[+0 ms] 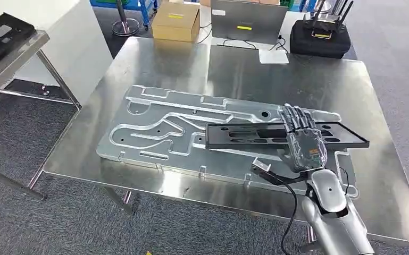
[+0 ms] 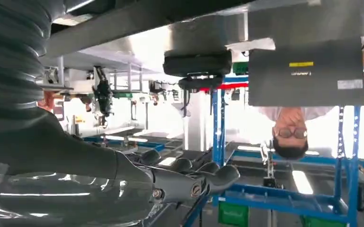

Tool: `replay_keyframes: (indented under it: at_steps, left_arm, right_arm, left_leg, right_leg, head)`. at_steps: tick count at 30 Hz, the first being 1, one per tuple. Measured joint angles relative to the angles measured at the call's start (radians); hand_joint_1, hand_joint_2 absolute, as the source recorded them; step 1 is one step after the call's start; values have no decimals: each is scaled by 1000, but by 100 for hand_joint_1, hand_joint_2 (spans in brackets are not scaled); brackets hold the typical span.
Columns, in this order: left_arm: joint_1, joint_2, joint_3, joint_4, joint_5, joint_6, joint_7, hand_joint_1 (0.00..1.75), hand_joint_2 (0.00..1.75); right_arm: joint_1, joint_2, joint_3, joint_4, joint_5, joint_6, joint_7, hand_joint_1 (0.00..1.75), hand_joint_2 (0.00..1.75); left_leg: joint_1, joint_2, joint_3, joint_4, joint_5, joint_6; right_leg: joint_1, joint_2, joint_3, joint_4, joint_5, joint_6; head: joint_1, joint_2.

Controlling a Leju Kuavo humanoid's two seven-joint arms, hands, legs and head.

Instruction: Take the parts from the cabinet and place them on the table.

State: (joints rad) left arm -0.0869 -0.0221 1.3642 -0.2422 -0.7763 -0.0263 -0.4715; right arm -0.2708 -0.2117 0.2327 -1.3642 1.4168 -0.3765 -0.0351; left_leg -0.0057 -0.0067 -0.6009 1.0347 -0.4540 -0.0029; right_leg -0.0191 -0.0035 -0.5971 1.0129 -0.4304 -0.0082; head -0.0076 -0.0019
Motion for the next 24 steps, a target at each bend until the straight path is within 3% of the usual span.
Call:
replay_keyframes:
  at_steps: [1, 3, 4, 5, 6, 7, 9, 10, 14, 15, 16, 18, 19, 20, 21, 22, 23, 24]
  left_arm:
    - [0, 0, 0, 0, 0, -1, 0, 0, 0]
    - [0, 0, 0, 1, 0, -2, 0, 0, 0]
    - [0, 0, 0, 1, 0, -2, 0, 0, 0]
    - [1, -1, 0, 1, 0, -2, 0, 0, 0]
    - [0, -1, 0, 1, 0, -3, 0, 0, 0]
    - [-1, -1, 0, 1, 0, -5, 0, 0, 0]
    - [-5, 0, 0, 1, 0, -6, 0, 0, 0]
    - [-8, -1, 0, 1, -2, -10, -5, 0, 0]
    - [-4, -3, 0, 1, -11, -21, -24, 0, 0]
    - [-6, -6, 0, 1, -11, -23, -26, 0, 0]
    - [-7, -7, 0, 1, -11, -23, -28, 0, 0]
    - [-7, -7, 0, 1, -10, -24, -28, 0, 0]
    - [-6, -7, 0, 1, -8, -24, -28, 0, 0]
    - [-6, -7, 0, 1, -7, -25, -26, 0, 0]
    - [-6, -7, 0, 1, -6, -26, -24, 0, 0]
    - [-6, -7, 0, 1, -5, -26, -24, 0, 0]
    - [-6, -7, 0, 1, -3, -26, -23, 0, 0]
    - [-6, -7, 0, 1, -1, -26, -23, 0, 0]
  right_arm:
    - [0, 0, 0, -5, 0, 0, 0, 0, 175]
    - [0, 0, -1, -10, -2, 0, 0, 0, 175]
    - [1, 0, -1, -11, -3, 0, 0, 0, 175]
    - [1, 0, -2, -11, -6, 1, 0, 0, 175]
    - [1, 0, -3, -12, -10, 2, -1, 0, 175]
    - [0, 0, -6, -14, -13, 2, -3, 0, 175]
    - [-1, -1, -15, -20, -18, 3, -5, 0, 175]
    - [-1, -3, -20, -26, -18, 3, -4, 0, 175]
    - [1, -8, -30, -29, -23, 19, -4, 0, 175]
    - [3, -11, -34, -29, -26, 28, -4, 0, 175]
    - [2, -16, -38, -28, -30, 41, -3, 0, 175]
    - [-3, -16, -44, -23, -56, 101, 3, 0, 175]
    - [-7, -18, -44, -15, -79, 145, 2, 0, 175]
    - [-11, -18, -44, -4, -104, 196, -1, 0, 175]
    - [-15, -21, -43, 9, -127, 234, -5, 0, 175]
    - [-18, -21, -43, 18, -137, 242, -8, 0, 175]
    - [-25, -21, -43, 26, -146, 241, -11, 0, 175]
    - [-34, -21, -42, 32, -150, 238, -12, 0, 175]
  left_leg:
    - [2, 1, -16, 44, -44, -4]
    - [9, 1, -72, 204, -142, -13]
    - [12, 1, -92, 273, -174, -18]
    - [14, 1, -90, 290, -177, -20]
    - [18, 1, -61, 258, -158, -22]
    - [20, 1, -13, 186, -128, -23]
    - [24, 1, 110, 0, -76, -22]
    - [16, 0, 115, -25, -83, -18]
    - [10, -2, 94, -27, -47, 14]
    - [16, 5, 85, -32, -29, 24]
    - [15, 5, 74, -33, -17, 34]
    - [13, 7, 43, -32, 6, 39]
    - [11, 8, 27, -31, 16, 40]
    - [8, 9, 10, -30, 28, 40]
    - [7, 9, -6, -28, 38, 39]
    - [5, 8, -20, -26, 48, 39]
    - [4, 8, -34, -23, 57, 37]
    - [4, 8, -44, -19, 64, 34]
  right_leg:
    - [-1, -1, -5, 0, 5, -8]
    - [0, -2, -22, 0, 16, -10]
    - [0, -3, -33, 2, 23, -9]
    - [-1, -2, -42, 4, 29, -7]
    - [-2, -2, -52, 6, 36, -4]
    - [-3, -1, -61, 9, 41, 0]
    - [-5, -1, -73, 17, 52, 11]
    - [0, -1, -76, 18, 58, 21]
    - [-5, 1, -75, -1, 95, 50]
    - [-11, 2, -83, 8, 75, 54]
    - [-10, 2, -100, 41, 16, 56]
    - [-9, 2, -142, 188, -107, 61]
    - [-9, 2, -159, 264, -143, 64]
    - [-9, 2, -162, 315, -150, 64]
    - [-8, 2, -142, 318, -132, 62]
    - [-5, 2, -103, 284, -100, 58]
    - [-2, 2, -41, 209, -66, 51]
    - [3, 3, 26, 124, -56, 42]
  head:
    - [-3, 0]
    - [-4, 0]
    - [-4, 0]
    - [-4, 0]
    - [-4, 0]
    - [-4, 0]
    - [-4, 0]
    - [-4, 0]
    - [0, 0]
    - [1, 0]
    - [2, 0]
    - [3, 0]
    - [3, 0]
    - [3, 0]
    - [3, 0]
    - [3, 0]
    - [3, 0]
    - [3, 0]
